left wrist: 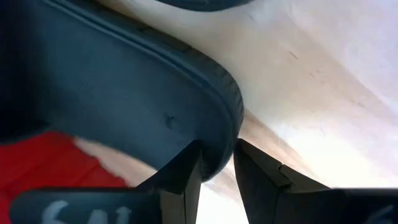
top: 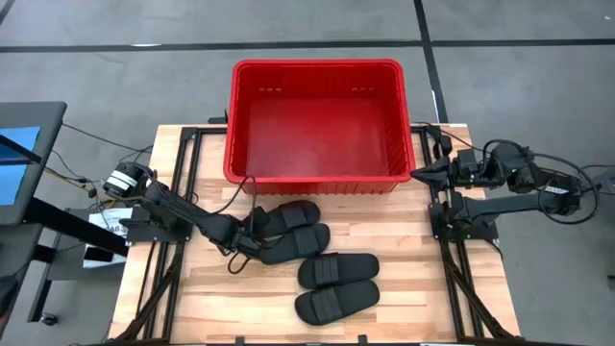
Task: Pick and place slides into bin
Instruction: Put the black slipper into the red bin
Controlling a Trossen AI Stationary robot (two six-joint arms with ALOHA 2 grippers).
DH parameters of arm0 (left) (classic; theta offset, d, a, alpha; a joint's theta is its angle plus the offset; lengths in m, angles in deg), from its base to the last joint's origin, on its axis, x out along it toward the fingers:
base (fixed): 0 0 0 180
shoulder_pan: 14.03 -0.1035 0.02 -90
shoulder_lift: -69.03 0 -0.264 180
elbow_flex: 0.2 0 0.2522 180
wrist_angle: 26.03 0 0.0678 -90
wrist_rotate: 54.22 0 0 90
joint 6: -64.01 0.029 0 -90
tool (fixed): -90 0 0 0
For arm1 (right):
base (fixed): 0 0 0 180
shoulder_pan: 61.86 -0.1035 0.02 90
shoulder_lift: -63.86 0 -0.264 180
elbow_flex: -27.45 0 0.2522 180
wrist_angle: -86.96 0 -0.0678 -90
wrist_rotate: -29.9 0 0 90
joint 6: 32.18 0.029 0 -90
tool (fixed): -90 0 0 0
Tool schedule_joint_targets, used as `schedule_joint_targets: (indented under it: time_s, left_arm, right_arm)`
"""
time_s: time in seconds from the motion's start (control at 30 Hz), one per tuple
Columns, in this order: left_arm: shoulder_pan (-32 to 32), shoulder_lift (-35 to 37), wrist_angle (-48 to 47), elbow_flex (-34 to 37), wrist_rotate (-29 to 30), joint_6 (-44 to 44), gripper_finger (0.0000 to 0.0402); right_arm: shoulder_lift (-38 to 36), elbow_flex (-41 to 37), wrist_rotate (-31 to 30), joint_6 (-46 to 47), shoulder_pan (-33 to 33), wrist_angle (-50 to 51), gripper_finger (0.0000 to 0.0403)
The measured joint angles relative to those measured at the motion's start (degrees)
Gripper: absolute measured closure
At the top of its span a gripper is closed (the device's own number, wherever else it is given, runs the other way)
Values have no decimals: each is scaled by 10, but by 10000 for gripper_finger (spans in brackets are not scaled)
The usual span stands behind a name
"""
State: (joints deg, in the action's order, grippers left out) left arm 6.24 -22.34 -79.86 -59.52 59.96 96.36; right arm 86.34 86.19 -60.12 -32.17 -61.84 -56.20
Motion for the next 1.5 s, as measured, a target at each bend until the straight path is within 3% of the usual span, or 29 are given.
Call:
schedule_joint_targets:
  time_s: [0.47,0.77,1.07,1.5]
  left_arm:
    - [-14,-6,46,0,-39,-23,315]
    - [-18,-4,47,15,-29,-34,390]
    - [11,-6,41,21,18,-32,397]
    - [68,-9,-100,-24,48,-99,397]
  right_arm:
    - [0,0,0,0,0,9,403]
    - [0,0,0,0,0,10,403]
    - [0,0,0,0,0,10,403]
    - [0,0,0,0,0,10,403]
